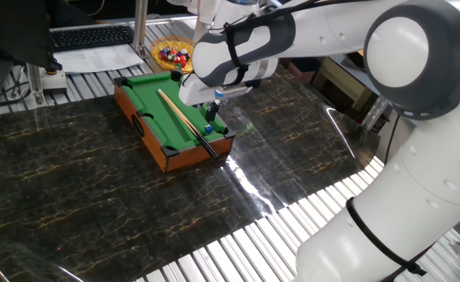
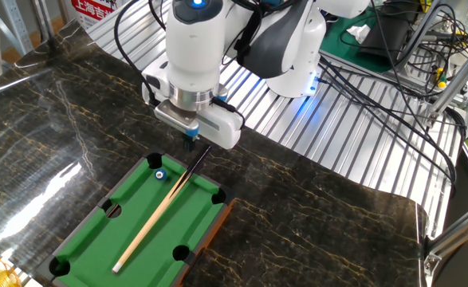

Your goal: Hit the pool ball

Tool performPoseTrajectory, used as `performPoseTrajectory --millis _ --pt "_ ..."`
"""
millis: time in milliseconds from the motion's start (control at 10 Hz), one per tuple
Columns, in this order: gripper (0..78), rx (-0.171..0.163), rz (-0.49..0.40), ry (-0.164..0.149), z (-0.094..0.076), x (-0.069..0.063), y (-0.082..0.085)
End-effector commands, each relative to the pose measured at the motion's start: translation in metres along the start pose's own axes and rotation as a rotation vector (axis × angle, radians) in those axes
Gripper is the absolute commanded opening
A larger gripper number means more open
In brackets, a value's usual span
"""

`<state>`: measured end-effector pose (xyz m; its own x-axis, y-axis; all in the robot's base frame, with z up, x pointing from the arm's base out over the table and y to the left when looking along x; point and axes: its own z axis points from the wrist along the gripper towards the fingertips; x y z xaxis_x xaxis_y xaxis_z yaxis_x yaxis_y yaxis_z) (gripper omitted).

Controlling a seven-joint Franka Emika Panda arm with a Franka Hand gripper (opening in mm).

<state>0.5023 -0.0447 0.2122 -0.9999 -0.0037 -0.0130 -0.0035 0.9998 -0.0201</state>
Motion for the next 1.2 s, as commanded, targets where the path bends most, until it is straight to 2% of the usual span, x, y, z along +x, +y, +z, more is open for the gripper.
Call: performPoseTrajectory --millis 100,200,500,800,1100,1200 --pt "0.0 -0.006 0.01 0.003 -0.0013 -0.001 -0.0002" --pt "0.0 -0.01 0.004 0.002 -0.0014 -0.001 -0.0001" --pt "0.0 0.018 0.022 0.001 -0.0015 -0.0011 -0.0001" --pt "0.0 0.066 0.024 -0.005 -0.0013 -0.0009 0.0" --pt "0.0 0.058 0.018 -0.005 -0.0013 -0.0009 0.0" --pt "0.0 0.042 0.011 -0.003 -0.0013 -0.0009 0.0"
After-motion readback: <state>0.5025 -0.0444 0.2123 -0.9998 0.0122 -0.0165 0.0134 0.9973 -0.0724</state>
